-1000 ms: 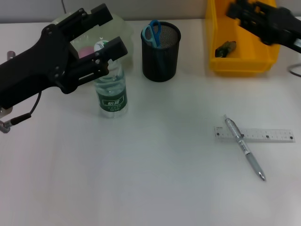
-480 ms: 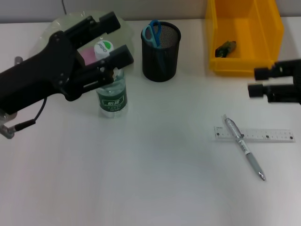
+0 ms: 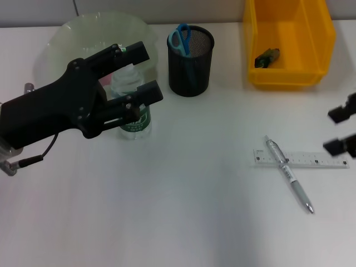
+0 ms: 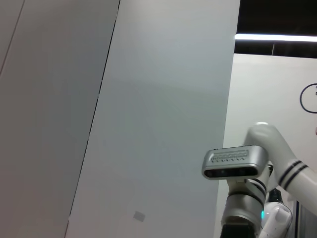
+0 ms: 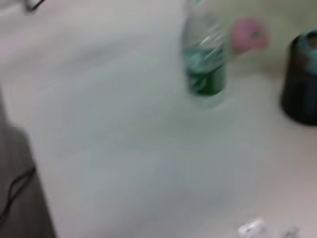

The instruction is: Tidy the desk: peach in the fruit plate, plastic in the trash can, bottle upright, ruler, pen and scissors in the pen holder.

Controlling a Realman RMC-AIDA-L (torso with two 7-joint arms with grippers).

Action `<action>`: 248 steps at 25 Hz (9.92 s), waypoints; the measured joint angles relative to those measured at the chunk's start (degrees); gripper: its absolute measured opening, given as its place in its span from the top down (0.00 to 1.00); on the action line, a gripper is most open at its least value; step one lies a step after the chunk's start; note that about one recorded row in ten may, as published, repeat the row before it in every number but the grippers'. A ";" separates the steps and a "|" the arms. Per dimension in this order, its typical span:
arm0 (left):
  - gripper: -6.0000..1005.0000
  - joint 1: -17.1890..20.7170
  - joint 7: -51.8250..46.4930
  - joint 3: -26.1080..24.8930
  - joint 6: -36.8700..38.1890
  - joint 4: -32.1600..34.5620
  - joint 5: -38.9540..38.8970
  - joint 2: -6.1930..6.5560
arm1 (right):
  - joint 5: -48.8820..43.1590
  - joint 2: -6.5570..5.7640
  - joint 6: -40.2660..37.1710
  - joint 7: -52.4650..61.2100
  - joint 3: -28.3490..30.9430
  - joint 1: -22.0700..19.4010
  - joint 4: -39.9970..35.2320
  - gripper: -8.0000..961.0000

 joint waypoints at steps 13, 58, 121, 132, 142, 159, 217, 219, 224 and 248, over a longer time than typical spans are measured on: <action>0.22 -0.48 0.59 0.53 -0.59 -0.09 2.97 -0.38 | -20.05 3.95 4.10 -13.82 -11.13 5.09 5.49 0.28; 0.22 -1.42 2.51 2.11 -2.23 -3.94 2.76 -0.69 | -26.63 5.74 32.67 -32.48 -25.25 5.67 27.15 0.28; 0.22 -0.99 2.60 2.11 -1.50 -3.93 2.74 -0.57 | -15.19 5.70 33.13 -27.16 -24.20 -3.76 13.00 0.60; 0.22 -1.30 2.66 2.10 -1.50 -3.88 2.94 -0.43 | -8.39 5.71 33.12 -26.55 -19.06 -6.86 10.29 0.59; 0.22 -1.35 2.67 2.04 -1.51 -3.94 2.99 -0.35 | 12.74 5.67 40.94 -26.85 -8.30 -7.11 16.32 0.59; 0.22 -2.21 3.61 1.56 -2.07 -3.92 2.85 -0.43 | 50.25 5.71 65.12 -49.09 -8.99 6.91 51.62 0.59; 0.22 -3.79 4.40 0.70 -4.09 -3.94 3.09 -0.27 | 57.87 6.25 69.41 -66.26 -8.95 16.49 78.43 0.58; 0.22 -3.79 4.40 0.70 -4.07 -3.94 3.09 -0.27 | 57.87 6.25 69.39 -66.27 -8.96 16.37 78.43 0.58; 0.22 -3.79 4.40 0.70 -4.05 -3.92 3.09 -0.27 | 57.87 6.25 69.38 -66.29 -8.96 16.22 78.43 0.57; 0.22 -3.78 4.40 0.69 -4.00 -3.54 2.75 -0.24 | 53.92 5.74 62.00 -53.09 -10.05 4.49 59.45 0.48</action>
